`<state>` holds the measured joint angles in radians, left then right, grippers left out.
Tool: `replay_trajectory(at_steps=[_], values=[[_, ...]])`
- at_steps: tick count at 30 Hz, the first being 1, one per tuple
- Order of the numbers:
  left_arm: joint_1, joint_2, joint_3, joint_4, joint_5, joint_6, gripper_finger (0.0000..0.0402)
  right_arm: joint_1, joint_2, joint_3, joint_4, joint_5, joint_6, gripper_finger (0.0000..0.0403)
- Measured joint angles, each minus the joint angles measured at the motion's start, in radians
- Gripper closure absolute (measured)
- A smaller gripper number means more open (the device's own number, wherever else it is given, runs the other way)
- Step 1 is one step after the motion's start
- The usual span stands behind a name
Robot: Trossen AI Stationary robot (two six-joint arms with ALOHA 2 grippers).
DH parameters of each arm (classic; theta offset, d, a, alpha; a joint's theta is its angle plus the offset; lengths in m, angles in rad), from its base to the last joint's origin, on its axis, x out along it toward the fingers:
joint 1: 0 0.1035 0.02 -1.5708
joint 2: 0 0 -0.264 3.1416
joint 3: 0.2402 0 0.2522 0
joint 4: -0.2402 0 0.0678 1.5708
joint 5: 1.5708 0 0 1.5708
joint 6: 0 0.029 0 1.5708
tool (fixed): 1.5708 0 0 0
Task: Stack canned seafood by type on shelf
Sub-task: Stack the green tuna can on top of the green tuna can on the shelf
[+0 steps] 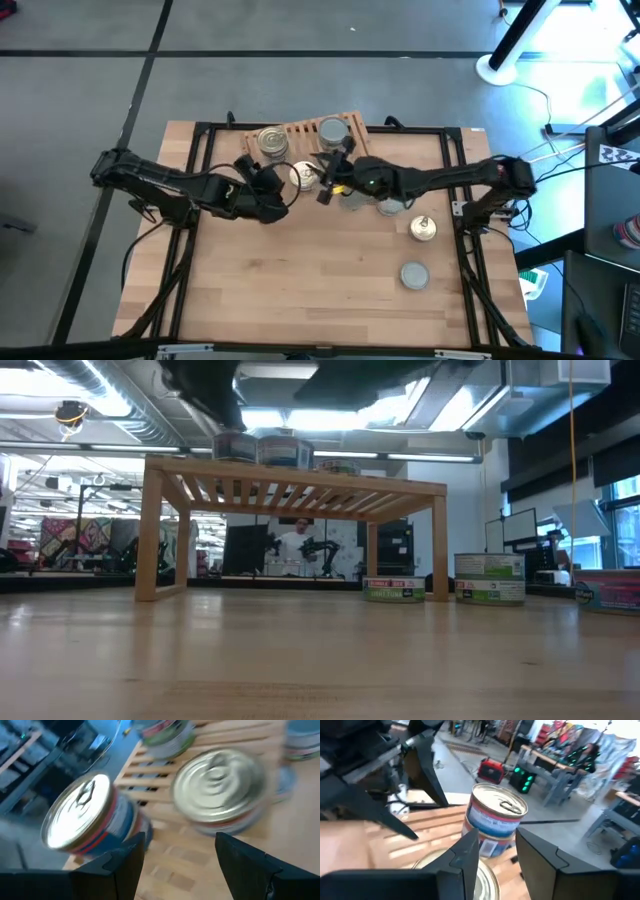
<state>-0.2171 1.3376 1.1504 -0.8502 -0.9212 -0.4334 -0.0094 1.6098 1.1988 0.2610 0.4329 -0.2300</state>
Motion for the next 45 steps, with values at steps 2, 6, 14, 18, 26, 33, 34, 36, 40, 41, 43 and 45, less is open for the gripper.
replay_trajectory(at_steps=[2, 6, 14, 18, 26, 33, 34, 36, 40, 41, 43, 45], values=[[-0.030, 0.000, 0.010, 0.022, 0.000, 0.023, 0.0165, 0.011, -0.052, 0.000, -0.081, -0.011, 0.015, 0.0272], [-0.099, -0.001, 0.010, 0.095, 0.008, 0.100, 0.0165, 0.055, -0.152, 0.000, -0.263, -0.015, 0.018, 0.0272], [-0.194, 0.001, -0.009, 0.279, 0.159, 0.164, 0.0165, 0.203, -0.288, 0.000, -0.513, -0.017, 0.088, 0.0272], [-0.224, 0.004, -0.052, 0.362, 0.226, 0.178, 0.0165, 0.276, -0.311, 0.000, -0.592, -0.040, 0.186, 0.0272], [-0.285, 0.056, -0.114, 0.408, 0.269, 0.187, 0.0165, 0.366, -0.291, 0.001, -0.731, -0.126, 0.304, 0.0272], [-0.321, 0.162, -0.147, 0.439, 0.269, 0.174, 0.0165, 0.376, -0.237, 0.001, -0.740, -0.214, 0.360, 0.0272], [-0.324, 0.178, -0.148, 0.446, 0.270, 0.174, 0.0165, 0.376, -0.227, 0.001, -0.734, -0.222, 0.361, 0.0271], [-0.329, 0.209, -0.148, 0.448, 0.270, 0.174, 0.0165, 0.376, -0.205, 0.001, -0.736, -0.221, 0.386, 0.0269], [-0.329, 0.266, -0.149, 0.454, 0.273, 0.174, 0.0165, 0.369, -0.159, 0.001, -0.738, -0.180, 0.443, 0.0237], [-0.329, 0.278, -0.149, 0.454, 0.273, 0.174, 0.0165, 0.367, -0.148, 0.001, -0.740, -0.168, 0.445, 0.0223], [-0.327, 0.300, -0.149, 0.463, 0.272, 0.174, 0.0165, 0.351, -0.125, 0.001, -0.740, -0.150, 0.454, 0.0192], [-0.324, 0.316, -0.149, 0.483, 0.273, 0.179, 0.0165, 0.336, -0.102, 0.001, -0.740, -0.132, 0.468, 0.0160]])
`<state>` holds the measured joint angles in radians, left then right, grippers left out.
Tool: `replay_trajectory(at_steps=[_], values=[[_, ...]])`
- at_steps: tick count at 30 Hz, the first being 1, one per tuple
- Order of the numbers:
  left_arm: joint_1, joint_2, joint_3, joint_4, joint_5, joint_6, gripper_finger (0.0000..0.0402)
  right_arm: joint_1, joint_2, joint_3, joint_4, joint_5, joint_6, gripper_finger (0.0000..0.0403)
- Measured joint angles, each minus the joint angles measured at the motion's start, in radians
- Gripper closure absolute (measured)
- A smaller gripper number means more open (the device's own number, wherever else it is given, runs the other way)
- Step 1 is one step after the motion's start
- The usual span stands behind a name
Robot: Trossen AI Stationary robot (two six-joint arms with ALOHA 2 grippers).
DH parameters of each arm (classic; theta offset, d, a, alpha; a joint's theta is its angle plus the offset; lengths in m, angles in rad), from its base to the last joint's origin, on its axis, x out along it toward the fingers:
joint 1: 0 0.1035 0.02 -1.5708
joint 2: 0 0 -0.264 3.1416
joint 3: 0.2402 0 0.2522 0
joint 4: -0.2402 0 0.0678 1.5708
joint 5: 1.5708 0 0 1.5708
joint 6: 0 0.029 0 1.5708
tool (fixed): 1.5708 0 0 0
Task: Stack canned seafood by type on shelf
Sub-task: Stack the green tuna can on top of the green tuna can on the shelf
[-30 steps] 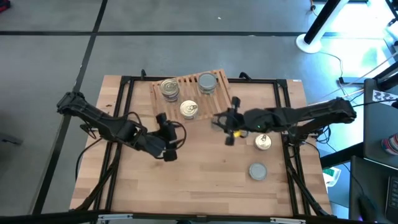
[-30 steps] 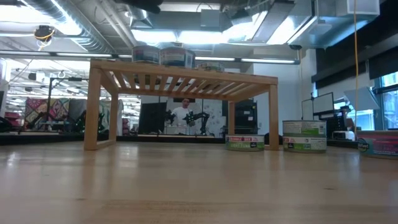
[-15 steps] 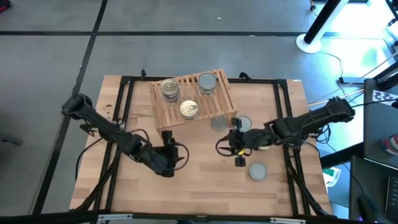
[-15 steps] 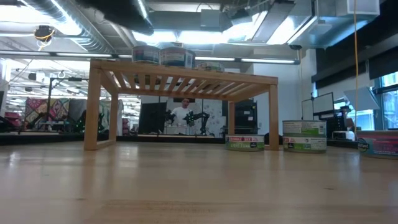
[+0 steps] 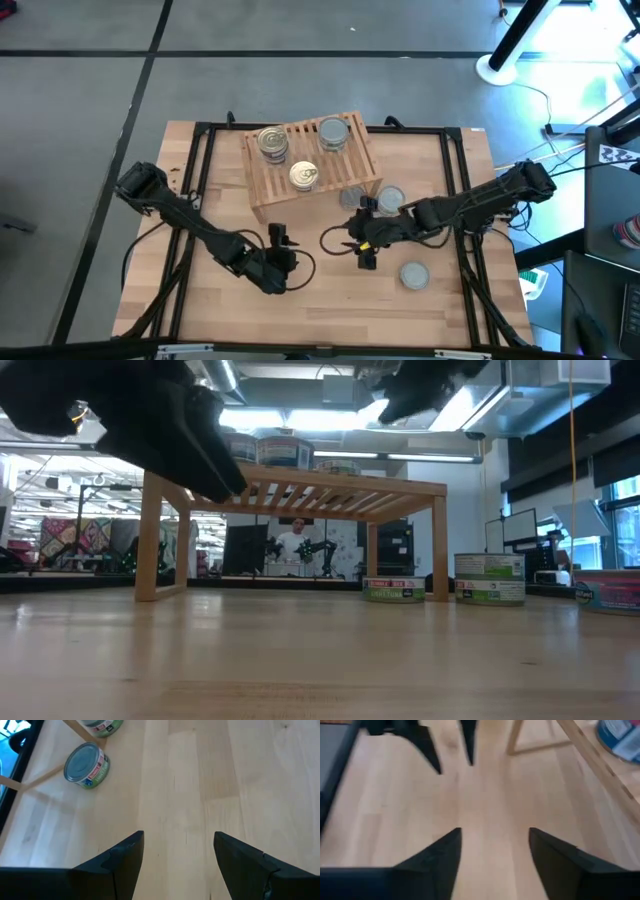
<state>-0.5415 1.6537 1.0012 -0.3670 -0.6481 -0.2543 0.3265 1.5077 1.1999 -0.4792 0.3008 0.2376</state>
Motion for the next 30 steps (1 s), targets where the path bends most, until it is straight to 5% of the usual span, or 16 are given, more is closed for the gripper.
replay_trajectory(at_steps=[5, 10, 18, 23, 30], values=[[0.001, 0.014, 0.000, 0.016, -0.001, -0.003, 0.0165, -0.055, 0.055, 0.000, -0.075, 0.049, 0.005, 0.0096], [0.000, 0.011, 0.000, 0.021, -0.001, -0.006, 0.0165, -0.104, 0.123, 0.000, -0.199, 0.050, -0.012, 0.0073], [0.001, 0.010, 0.000, 0.034, -0.001, -0.007, 0.0165, -0.146, 0.252, 0.000, -0.245, 0.053, -0.193, 0.0089], [0.001, 0.010, 0.000, 0.043, -0.001, 0.000, 0.0165, -0.151, 0.315, 0.000, -0.243, 0.138, -0.230, 0.0112], [0.001, 0.010, 0.000, 0.044, -0.001, -0.001, 0.0165, -0.179, 0.362, 0.000, -0.240, 0.127, -0.245, 0.0138]])
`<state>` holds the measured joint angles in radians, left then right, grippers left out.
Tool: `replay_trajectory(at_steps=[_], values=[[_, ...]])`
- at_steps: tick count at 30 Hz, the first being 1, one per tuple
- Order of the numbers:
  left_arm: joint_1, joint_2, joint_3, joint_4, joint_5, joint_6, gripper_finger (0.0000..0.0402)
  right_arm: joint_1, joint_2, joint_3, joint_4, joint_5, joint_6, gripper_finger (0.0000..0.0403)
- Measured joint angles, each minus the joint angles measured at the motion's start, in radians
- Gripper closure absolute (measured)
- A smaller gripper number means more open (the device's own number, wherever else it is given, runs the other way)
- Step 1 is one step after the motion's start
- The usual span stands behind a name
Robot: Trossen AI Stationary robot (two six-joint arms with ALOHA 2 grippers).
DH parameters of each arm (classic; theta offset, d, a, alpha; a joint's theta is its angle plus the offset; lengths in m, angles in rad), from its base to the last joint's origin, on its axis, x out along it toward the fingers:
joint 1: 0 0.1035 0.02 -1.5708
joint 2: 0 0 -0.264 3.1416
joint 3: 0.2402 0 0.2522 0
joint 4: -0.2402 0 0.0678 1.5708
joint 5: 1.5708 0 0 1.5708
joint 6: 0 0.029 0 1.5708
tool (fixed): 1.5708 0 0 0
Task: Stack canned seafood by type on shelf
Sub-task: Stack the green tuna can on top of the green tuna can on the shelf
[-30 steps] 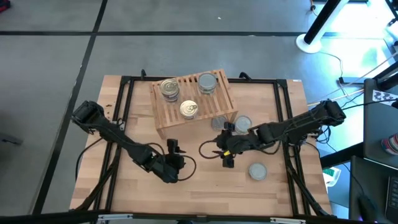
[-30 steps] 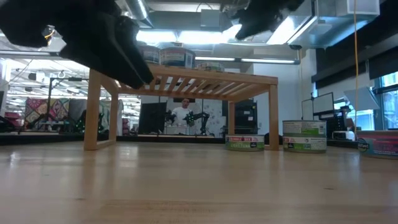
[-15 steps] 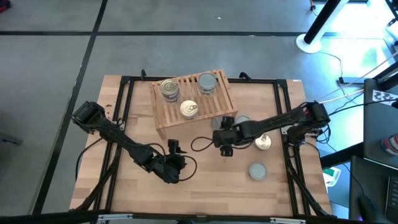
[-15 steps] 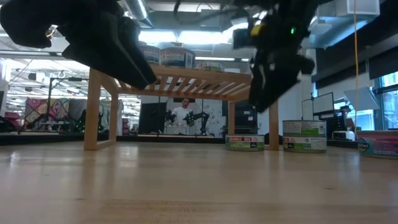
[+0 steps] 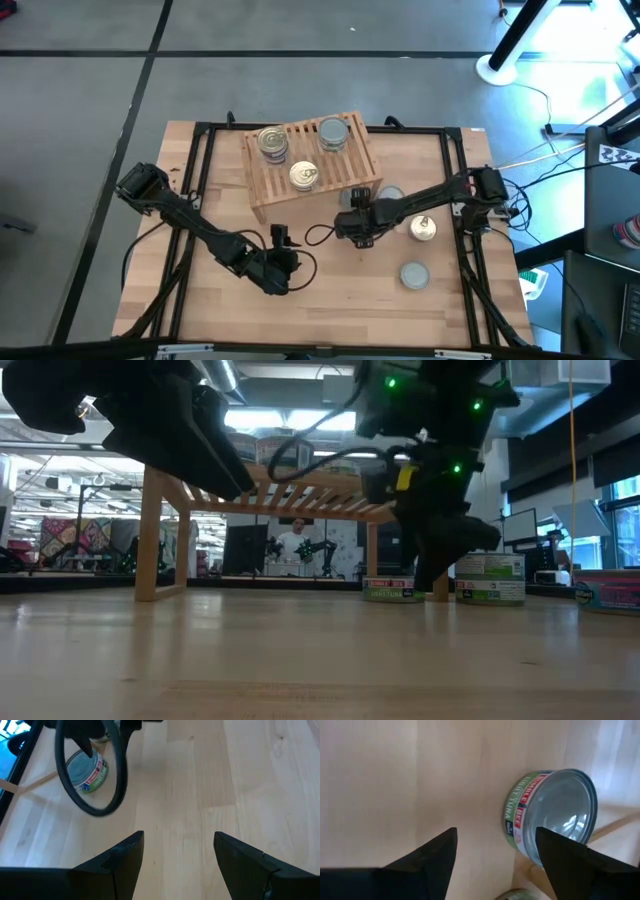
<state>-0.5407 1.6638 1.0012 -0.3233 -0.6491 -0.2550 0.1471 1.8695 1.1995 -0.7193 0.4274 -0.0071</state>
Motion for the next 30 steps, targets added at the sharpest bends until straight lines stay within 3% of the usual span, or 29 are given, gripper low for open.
replay_trajectory(at_steps=[21, 30], values=[[0.000, 0.000, 0.000, 0.007, 0.000, 0.000, 0.0165, -0.030, 0.022, 0.001, 0.019, -0.055, 0.002, 0.0208], [0.000, 0.000, 0.000, 0.007, 0.000, 0.001, 0.0165, -0.029, 0.022, 0.002, 0.019, -0.076, 0.051, 0.0217]])
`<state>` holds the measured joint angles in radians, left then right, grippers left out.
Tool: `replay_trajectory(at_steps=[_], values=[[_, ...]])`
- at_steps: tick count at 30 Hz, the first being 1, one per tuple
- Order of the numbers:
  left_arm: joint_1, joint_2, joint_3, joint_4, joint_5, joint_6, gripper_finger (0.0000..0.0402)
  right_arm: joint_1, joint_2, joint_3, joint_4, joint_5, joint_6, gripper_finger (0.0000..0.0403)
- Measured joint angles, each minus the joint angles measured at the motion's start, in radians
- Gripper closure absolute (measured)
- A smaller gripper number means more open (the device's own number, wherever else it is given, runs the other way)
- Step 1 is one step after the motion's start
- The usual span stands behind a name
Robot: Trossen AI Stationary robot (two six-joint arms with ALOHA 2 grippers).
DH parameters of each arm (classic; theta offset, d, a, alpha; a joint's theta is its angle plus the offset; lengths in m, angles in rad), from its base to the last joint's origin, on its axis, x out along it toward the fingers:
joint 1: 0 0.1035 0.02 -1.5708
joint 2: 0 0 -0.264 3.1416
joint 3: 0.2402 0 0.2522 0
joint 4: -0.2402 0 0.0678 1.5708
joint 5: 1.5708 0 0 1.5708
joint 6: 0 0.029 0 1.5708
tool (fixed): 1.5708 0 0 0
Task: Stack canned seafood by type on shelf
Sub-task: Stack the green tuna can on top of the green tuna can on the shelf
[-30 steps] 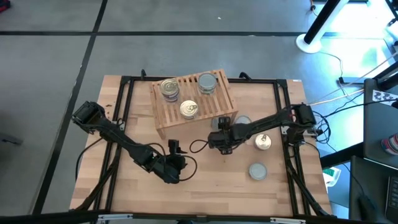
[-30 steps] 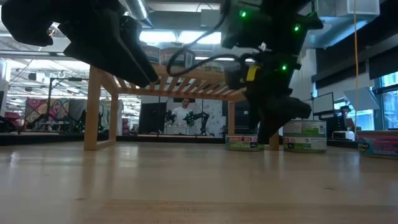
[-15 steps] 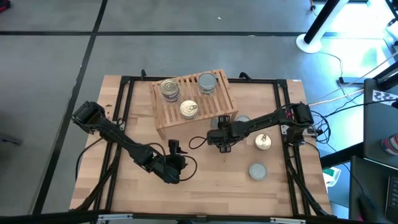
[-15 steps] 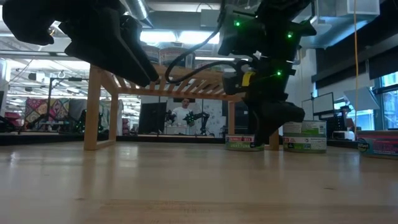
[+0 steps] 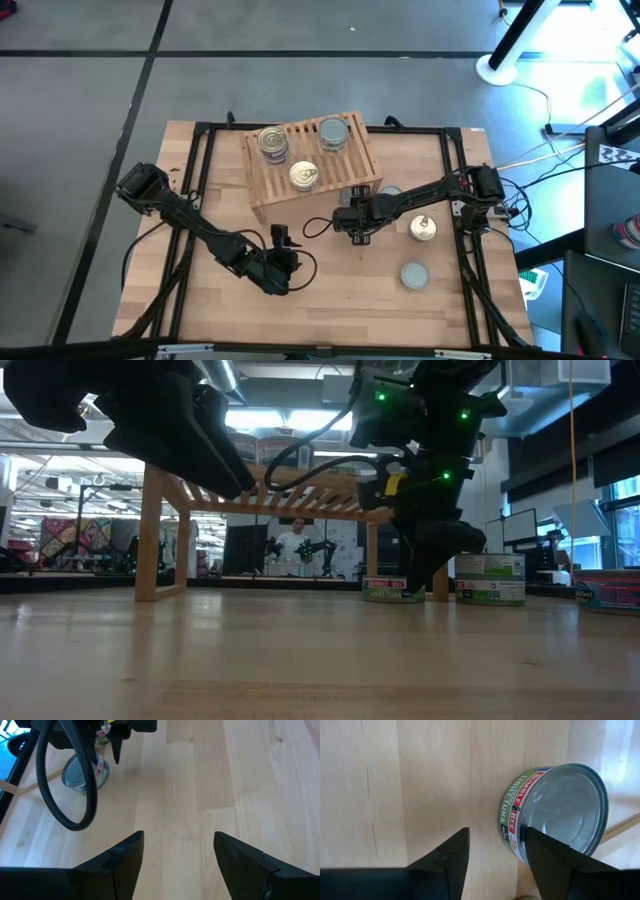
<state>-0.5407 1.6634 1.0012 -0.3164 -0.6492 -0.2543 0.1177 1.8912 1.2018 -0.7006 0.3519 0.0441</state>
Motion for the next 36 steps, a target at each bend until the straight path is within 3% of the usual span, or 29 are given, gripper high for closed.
replay_trajectory(at_steps=[20, 30, 36], values=[[0.000, 0.000, 0.000, 0.000, 0.000, 0.000, 0.0165, 0.009, 0.000, -0.001, -0.005, -0.049, 0.006, 0.0216], [0.000, 0.000, 0.000, 0.007, 0.000, -0.004, 0.0165, 0.070, 0.008, -0.006, -0.008, -0.141, 0.005, 0.0217], [0.000, 0.000, 0.000, 0.014, 0.000, -0.005, 0.0165, 0.102, 0.008, -0.006, -0.009, -0.130, 0.016, 0.0217]])
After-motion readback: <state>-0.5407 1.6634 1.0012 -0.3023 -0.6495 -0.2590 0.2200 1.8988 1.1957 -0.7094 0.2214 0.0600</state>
